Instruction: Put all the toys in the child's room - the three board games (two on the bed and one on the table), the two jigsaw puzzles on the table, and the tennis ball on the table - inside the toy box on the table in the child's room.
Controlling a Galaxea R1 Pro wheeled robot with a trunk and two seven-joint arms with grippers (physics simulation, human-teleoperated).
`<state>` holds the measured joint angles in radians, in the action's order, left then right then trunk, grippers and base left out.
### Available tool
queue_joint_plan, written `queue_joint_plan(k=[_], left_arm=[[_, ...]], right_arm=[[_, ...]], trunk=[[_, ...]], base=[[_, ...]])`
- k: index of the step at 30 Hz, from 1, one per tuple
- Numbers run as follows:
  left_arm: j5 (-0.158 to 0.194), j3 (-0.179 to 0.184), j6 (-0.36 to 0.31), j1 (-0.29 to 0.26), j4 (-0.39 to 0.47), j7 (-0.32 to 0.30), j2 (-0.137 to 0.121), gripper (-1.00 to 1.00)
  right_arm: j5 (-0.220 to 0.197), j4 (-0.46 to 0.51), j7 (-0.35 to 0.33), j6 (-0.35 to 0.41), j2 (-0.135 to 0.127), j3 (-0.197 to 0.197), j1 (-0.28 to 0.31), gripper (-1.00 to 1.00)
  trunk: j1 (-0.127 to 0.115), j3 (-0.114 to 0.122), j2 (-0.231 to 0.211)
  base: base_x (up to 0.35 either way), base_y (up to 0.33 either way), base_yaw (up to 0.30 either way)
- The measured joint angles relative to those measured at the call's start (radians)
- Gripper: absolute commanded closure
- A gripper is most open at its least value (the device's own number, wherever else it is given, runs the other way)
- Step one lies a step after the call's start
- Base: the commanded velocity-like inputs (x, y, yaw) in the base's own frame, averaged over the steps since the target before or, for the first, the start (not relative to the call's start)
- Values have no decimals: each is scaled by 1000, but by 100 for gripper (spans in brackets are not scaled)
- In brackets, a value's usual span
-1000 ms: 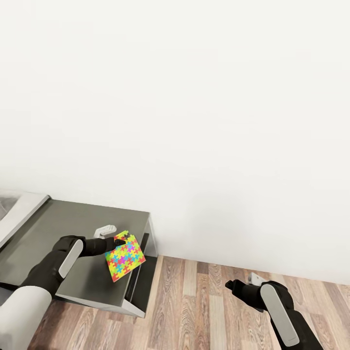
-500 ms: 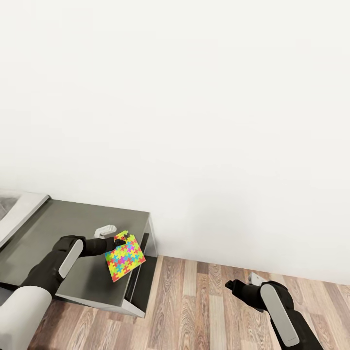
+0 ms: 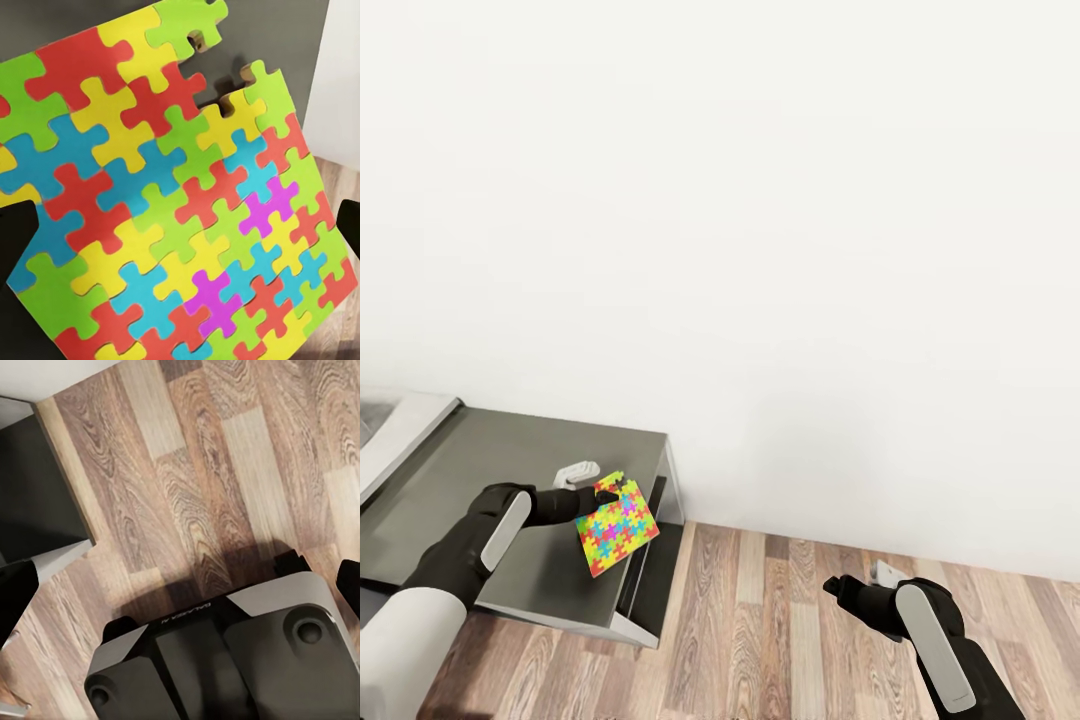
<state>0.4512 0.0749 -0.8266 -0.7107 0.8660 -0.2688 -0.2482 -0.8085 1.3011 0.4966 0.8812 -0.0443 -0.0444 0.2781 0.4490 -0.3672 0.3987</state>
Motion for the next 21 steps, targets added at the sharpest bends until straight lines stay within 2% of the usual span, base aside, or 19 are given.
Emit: queue_joint_plan(k=[6, 11, 21], left_arm=[[-1, 0, 1, 0, 17, 3, 0, -100], [-14, -1, 4, 0, 19, 4, 0, -100], [2, -1, 1, 0, 19, 2, 0, -100]], right_arm=[[0, 0, 0, 0, 0, 0, 0, -100], [0, 0, 0, 0, 0, 0, 0, -100], [0, 0, 0, 0, 0, 0, 0, -100]], trunk=[[0, -8, 0], [0, -9, 0], [0, -9, 0]], base=[[0, -10, 0], [0, -136, 0], [0, -26, 0]])
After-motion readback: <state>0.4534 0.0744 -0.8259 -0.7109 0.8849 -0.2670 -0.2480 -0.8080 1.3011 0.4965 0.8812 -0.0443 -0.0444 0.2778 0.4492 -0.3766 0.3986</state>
